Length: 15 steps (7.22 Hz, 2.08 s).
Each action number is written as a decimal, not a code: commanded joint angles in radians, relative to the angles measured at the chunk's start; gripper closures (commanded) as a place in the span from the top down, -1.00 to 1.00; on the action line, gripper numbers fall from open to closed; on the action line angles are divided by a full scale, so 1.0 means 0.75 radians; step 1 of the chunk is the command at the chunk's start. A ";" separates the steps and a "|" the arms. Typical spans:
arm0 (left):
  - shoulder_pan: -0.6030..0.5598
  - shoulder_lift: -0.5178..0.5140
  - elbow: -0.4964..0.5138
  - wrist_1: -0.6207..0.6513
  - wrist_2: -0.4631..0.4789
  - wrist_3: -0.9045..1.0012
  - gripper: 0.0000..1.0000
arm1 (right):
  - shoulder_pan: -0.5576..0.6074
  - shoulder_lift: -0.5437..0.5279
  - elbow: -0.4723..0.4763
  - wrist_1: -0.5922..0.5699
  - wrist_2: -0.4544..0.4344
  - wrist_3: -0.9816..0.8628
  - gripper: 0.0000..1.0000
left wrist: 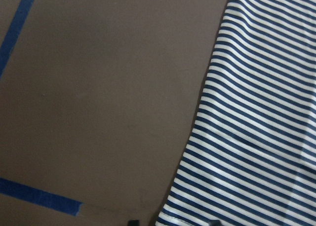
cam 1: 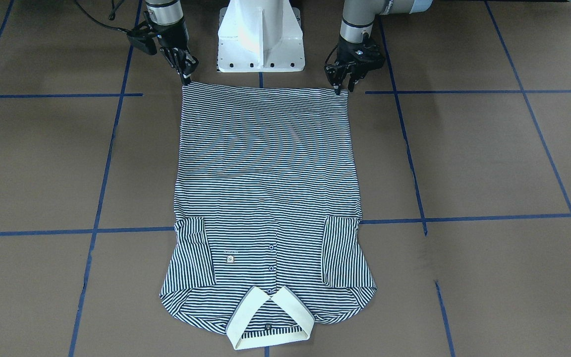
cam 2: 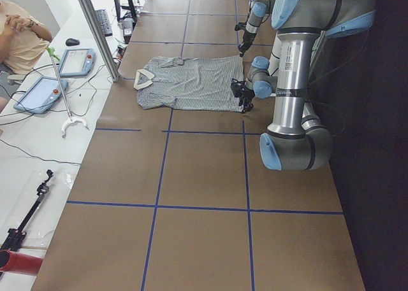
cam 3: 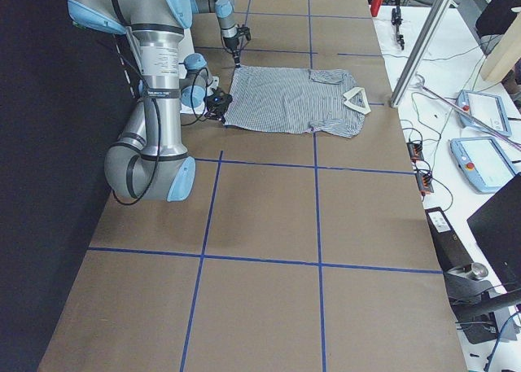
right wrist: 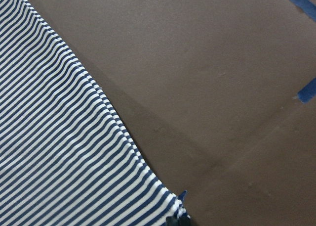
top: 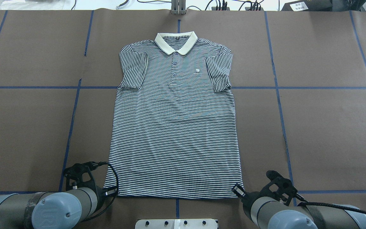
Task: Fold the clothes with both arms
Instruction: 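Move the left gripper to the other hem corner and grasp both corners, then lift the hem with both grippers and fold it toward the collar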
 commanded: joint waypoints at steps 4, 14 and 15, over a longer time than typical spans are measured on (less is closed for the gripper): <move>0.001 0.004 0.002 0.016 -0.004 0.002 -0.44 | 0.000 0.004 0.002 0.000 0.004 0.000 -1.00; -0.008 -0.012 -0.370 0.075 -0.151 -0.101 -1.00 | 0.038 -0.160 0.192 0.004 -0.043 -0.114 -1.00; -0.104 -0.029 -0.356 0.077 -0.147 0.029 -1.00 | 0.130 -0.095 0.158 0.000 -0.039 -0.228 -1.00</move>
